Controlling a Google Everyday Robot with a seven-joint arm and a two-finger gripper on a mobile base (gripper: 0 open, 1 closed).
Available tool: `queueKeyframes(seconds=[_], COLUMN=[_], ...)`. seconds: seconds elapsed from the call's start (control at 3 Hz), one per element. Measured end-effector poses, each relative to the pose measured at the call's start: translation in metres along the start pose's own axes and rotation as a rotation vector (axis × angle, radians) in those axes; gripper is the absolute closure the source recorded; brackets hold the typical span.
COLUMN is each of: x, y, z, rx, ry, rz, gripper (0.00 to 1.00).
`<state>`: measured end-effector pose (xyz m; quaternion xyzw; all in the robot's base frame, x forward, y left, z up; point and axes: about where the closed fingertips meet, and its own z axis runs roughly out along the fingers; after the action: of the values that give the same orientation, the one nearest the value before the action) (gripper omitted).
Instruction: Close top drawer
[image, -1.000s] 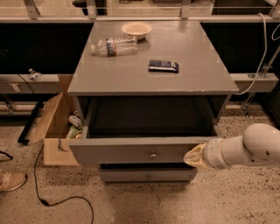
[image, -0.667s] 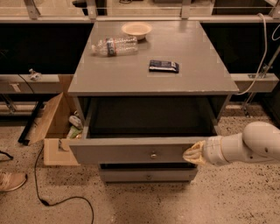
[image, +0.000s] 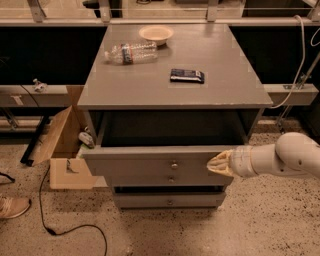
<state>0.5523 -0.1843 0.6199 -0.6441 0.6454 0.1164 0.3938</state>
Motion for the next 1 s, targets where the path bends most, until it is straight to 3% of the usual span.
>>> queueKeyframes(seconds=[1.0], x=[-0.004], y=[-0.07], z=[0.027], rx=[0.075], ry=[-0.094], rz=[-0.062], gripper=[1.0])
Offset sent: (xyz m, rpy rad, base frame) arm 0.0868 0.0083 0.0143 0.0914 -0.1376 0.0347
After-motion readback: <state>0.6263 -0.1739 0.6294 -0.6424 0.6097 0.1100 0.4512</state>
